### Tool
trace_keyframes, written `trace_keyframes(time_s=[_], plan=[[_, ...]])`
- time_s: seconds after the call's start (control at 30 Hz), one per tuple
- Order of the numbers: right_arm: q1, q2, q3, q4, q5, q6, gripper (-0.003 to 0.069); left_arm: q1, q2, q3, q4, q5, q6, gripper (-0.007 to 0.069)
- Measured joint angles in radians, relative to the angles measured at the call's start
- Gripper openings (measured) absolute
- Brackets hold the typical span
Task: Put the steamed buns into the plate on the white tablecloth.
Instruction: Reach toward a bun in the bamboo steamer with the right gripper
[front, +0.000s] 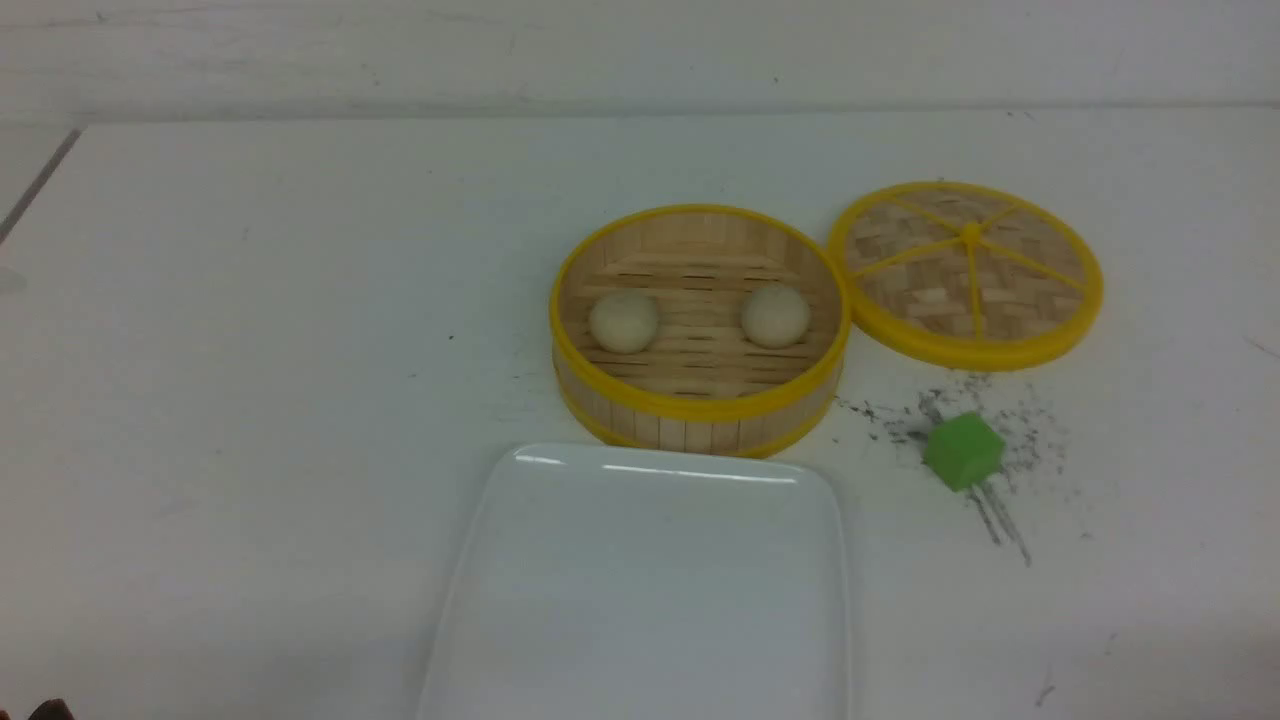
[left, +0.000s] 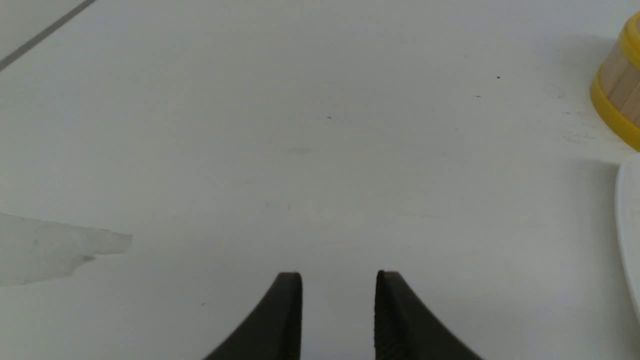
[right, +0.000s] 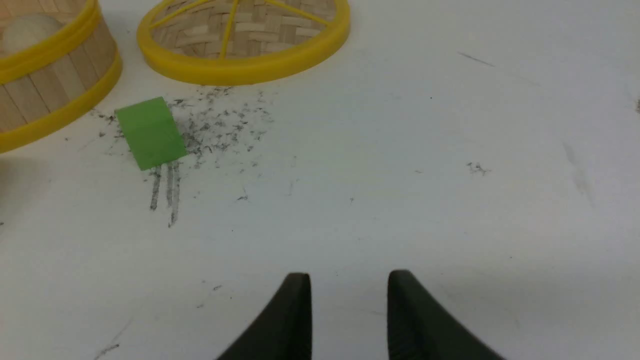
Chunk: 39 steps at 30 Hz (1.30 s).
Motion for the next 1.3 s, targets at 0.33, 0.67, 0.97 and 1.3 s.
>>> trace_keyframes(time_s=[0.33,0.67,0.97,1.3], plan=[[0.000,0.000,0.000,0.000,0.000,0.000,0.0240,0.000,0.000,0.000,0.000,0.000,0.000,0.0241],[0.000,0.000,0.000,-0.006,0.000,-0.001,0.0240,0.000,0.000,0.000,0.000,0.000,0.000,0.0241],[0.000,0.000,0.004,-0.231,0.001,-0.007,0.0240,0.000,0.000,0.000,0.000,0.000,0.000,0.0241],[0.000,0.000,0.007,-0.266,0.001,0.003,0.0240,0.000,0.000,0.000,0.000,0.000,0.000,0.0241]])
